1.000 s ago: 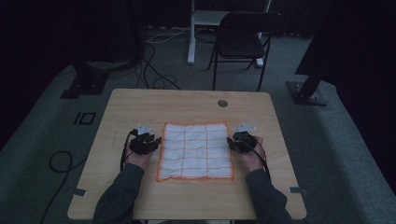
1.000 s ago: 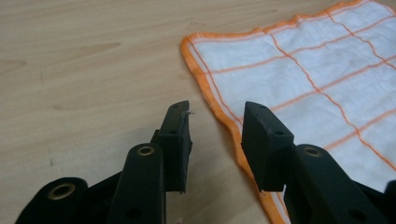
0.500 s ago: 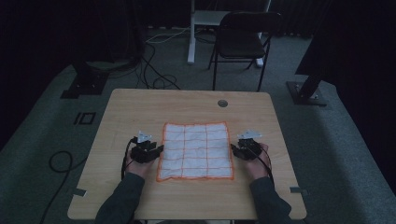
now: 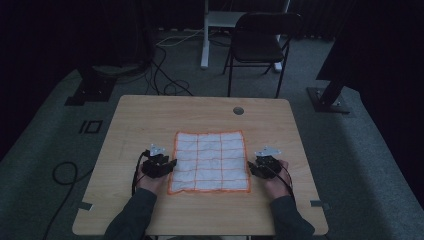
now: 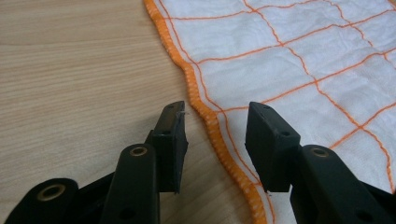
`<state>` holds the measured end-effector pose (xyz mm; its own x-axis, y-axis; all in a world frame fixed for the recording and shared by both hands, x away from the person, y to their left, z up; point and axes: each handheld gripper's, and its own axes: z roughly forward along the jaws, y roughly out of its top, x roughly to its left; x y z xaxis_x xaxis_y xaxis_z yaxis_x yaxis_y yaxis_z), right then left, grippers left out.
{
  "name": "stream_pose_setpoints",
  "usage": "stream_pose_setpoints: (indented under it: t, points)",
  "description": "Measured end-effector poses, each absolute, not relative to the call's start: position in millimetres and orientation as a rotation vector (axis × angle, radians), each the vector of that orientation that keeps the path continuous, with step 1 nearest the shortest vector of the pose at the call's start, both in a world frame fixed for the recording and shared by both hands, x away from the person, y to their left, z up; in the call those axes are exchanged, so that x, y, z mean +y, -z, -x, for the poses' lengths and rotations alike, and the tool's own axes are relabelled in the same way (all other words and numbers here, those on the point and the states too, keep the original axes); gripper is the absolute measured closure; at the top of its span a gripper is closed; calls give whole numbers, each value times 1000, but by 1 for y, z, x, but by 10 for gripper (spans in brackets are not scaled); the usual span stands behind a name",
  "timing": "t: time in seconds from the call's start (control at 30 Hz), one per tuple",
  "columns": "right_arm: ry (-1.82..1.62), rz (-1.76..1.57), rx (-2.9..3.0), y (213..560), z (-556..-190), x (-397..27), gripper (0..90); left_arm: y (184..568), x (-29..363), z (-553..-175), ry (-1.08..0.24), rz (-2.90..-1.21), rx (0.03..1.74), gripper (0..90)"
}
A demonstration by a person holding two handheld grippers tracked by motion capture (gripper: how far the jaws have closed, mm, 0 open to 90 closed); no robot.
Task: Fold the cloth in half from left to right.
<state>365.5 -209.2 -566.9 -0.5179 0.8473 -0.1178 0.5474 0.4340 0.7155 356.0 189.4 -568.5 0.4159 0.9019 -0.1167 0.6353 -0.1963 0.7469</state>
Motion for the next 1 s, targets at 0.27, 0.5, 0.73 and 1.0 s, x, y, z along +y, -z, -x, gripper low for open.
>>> stream_pose_setpoints:
  t: [0.27,0.5,0.73,1.0]
  points:
    - [-871,-1195,2221,570,-362,-213,527,572,186,-355,-469,-1939,1300,588]
    - [-877,-1187,2216,570,-361,-212,527,573,181,-352,-469,-1948,1290,588]
    - [-878,-1186,2219,572,-362,-211,527,572,180,-353,-449,-1945,1296,688]
    - [-877,-1183,2220,573,-362,-211,529,572,180,-354,-433,-1950,1295,841]
